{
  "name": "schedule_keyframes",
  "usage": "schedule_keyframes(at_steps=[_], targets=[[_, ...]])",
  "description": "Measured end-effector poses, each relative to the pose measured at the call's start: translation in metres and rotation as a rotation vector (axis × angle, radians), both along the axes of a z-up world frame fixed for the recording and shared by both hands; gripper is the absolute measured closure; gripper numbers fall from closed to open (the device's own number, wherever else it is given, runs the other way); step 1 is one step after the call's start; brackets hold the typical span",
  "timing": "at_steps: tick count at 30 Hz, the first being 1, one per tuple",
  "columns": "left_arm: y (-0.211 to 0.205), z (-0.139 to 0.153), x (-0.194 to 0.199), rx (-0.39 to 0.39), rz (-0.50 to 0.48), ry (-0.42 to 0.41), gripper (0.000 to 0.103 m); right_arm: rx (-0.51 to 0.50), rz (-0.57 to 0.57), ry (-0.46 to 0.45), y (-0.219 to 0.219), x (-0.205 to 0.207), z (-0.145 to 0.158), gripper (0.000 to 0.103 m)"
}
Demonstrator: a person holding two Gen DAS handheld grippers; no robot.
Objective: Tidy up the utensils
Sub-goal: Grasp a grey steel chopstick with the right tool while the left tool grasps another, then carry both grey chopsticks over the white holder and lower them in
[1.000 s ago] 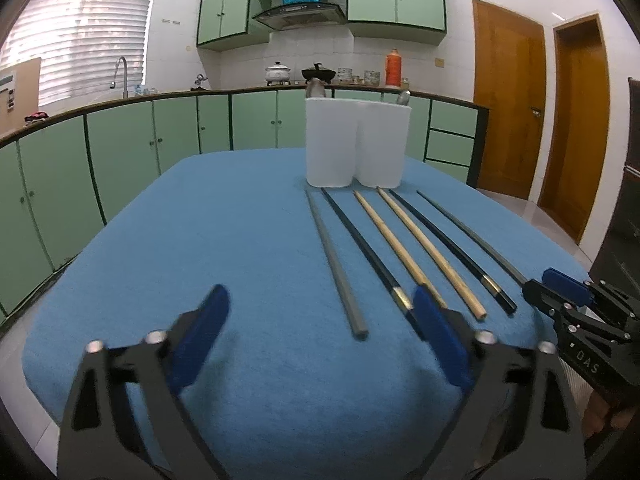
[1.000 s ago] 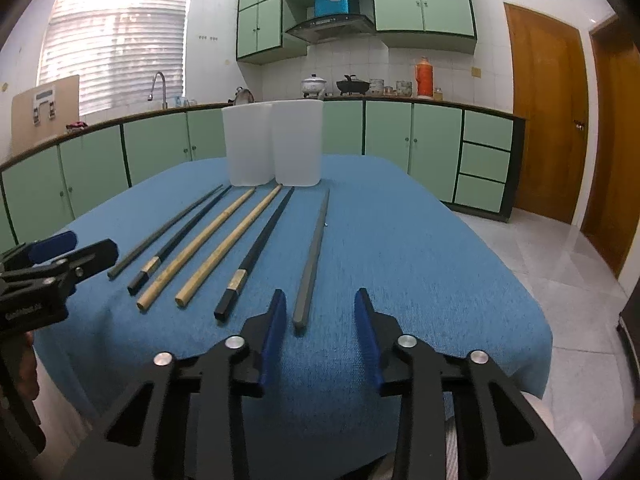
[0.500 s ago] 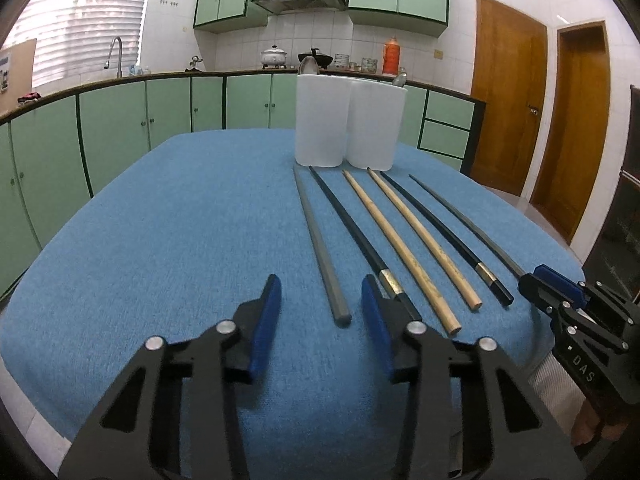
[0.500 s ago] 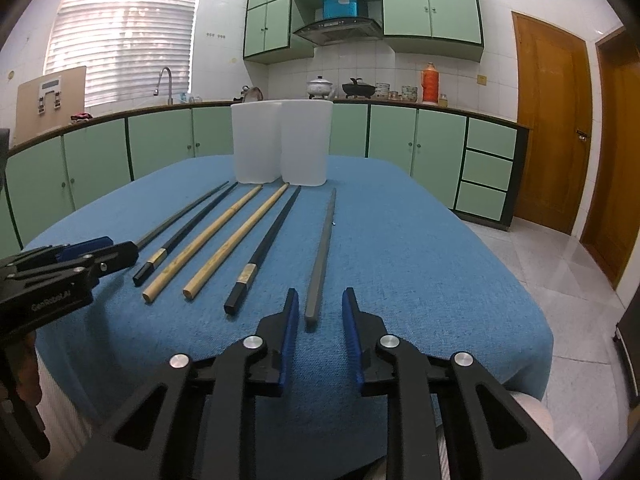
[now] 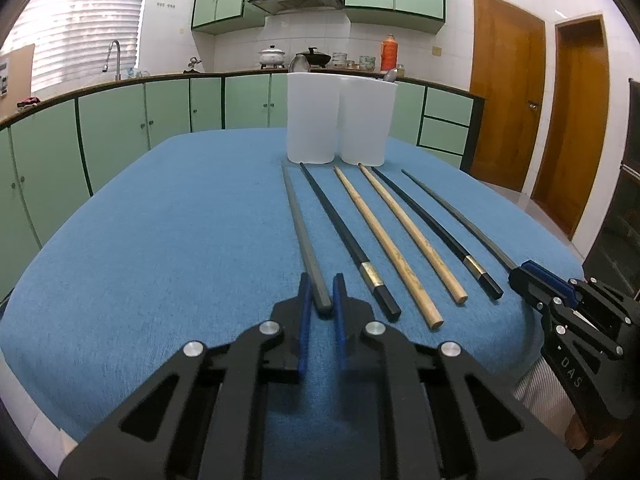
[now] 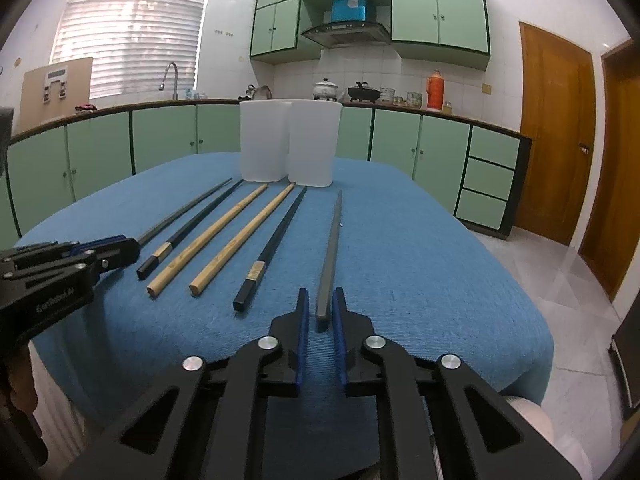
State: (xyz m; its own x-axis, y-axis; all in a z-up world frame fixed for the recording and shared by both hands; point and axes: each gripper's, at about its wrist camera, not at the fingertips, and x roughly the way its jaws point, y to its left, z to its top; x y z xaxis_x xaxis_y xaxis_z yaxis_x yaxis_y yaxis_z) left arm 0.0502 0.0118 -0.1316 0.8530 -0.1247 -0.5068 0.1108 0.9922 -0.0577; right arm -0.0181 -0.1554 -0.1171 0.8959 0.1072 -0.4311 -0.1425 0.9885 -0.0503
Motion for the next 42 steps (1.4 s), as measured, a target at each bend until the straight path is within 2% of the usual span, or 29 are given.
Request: schedule_keyframes(at_steps=[9, 15, 22, 30, 36, 42], targets=[[0.002, 0.004, -0.004, -0.018, 0.018, 0.0, 0.096, 0.027, 0.006, 0.011, -0.004, 0.001, 0.002, 0.097], [0.007, 0.022, -0.017, 0.005, 0.03, -0.067, 0.096, 0.043, 0.003, -0.014, -0.012, -0.001, 0.019, 0.097], [0.019, 0.06, -0.027, -0.003, 0.044, -0.174, 0.097, 0.067, 0.01, -0.083, -0.027, -0.004, 0.058, 0.097], [0.023, 0.116, -0.022, -0.027, 0.011, -0.295, 0.097, 0.095, 0.05, -0.145, -0.033, 0.008, 0.109, 0.097], [0.024, 0.142, -0.005, -0.035, -0.014, -0.322, 0.097, 0.144, 0.086, -0.138, -0.038, 0.033, 0.144, 0.097], [0.026, 0.168, 0.014, -0.039, -0.032, -0.312, 0.097, 0.164, 0.123, -0.114, -0.037, 0.054, 0.164, 0.097]])
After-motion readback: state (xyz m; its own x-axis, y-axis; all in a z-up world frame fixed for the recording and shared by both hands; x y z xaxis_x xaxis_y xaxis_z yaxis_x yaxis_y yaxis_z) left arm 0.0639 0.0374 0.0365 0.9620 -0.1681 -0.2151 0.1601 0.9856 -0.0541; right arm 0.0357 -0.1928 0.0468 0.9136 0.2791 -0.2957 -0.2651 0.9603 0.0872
